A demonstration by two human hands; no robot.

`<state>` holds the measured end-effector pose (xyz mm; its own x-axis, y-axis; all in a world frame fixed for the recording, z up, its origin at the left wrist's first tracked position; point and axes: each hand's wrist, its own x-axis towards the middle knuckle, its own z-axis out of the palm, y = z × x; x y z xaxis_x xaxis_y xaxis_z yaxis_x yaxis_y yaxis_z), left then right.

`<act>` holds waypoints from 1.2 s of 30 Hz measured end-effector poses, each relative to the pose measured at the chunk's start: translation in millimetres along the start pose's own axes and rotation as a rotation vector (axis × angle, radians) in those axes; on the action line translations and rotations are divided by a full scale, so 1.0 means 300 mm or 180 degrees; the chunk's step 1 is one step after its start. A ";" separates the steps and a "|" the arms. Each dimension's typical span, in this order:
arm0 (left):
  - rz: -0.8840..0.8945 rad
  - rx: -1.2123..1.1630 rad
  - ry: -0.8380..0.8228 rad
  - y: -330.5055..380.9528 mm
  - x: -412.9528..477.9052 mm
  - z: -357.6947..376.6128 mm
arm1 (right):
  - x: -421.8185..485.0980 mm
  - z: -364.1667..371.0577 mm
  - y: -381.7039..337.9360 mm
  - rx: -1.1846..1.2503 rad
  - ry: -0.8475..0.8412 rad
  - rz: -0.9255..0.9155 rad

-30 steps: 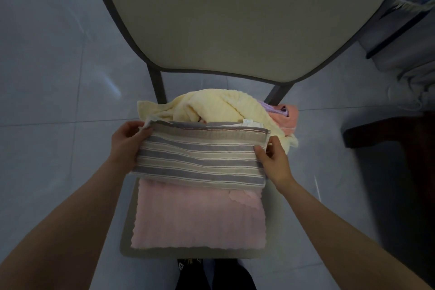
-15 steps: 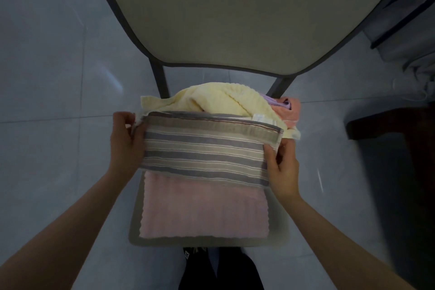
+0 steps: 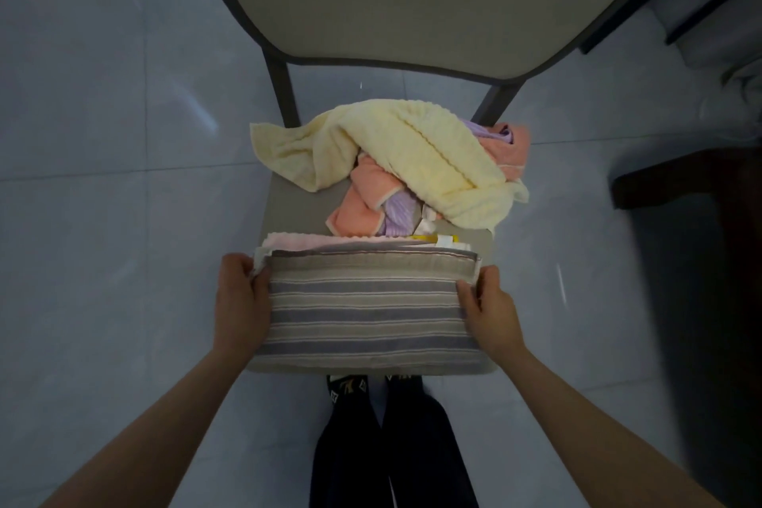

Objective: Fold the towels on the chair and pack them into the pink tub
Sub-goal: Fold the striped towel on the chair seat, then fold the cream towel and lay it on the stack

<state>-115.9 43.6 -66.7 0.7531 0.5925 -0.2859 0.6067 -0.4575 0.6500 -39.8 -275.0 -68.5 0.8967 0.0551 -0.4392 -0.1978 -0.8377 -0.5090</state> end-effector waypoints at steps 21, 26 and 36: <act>0.1965 0.1685 -0.0827 0.196 0.126 0.091 | 0.240 -0.036 -0.329 -0.0852 0.1153 -0.1099; 0.1386 0.0490 -0.0899 0.310 0.128 0.146 | 0.434 -0.088 -0.441 -0.1956 0.0359 -0.0896; -0.1541 -0.3117 -0.0925 0.457 0.147 0.177 | 0.344 -0.085 -0.405 -0.1923 0.0475 -0.1085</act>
<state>13.8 -28.3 -27.7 0.6010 0.3313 -0.7273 0.4863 0.5706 0.6618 87.0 -181.3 -33.1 0.9228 0.3289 -0.2004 0.3189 -0.9443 -0.0814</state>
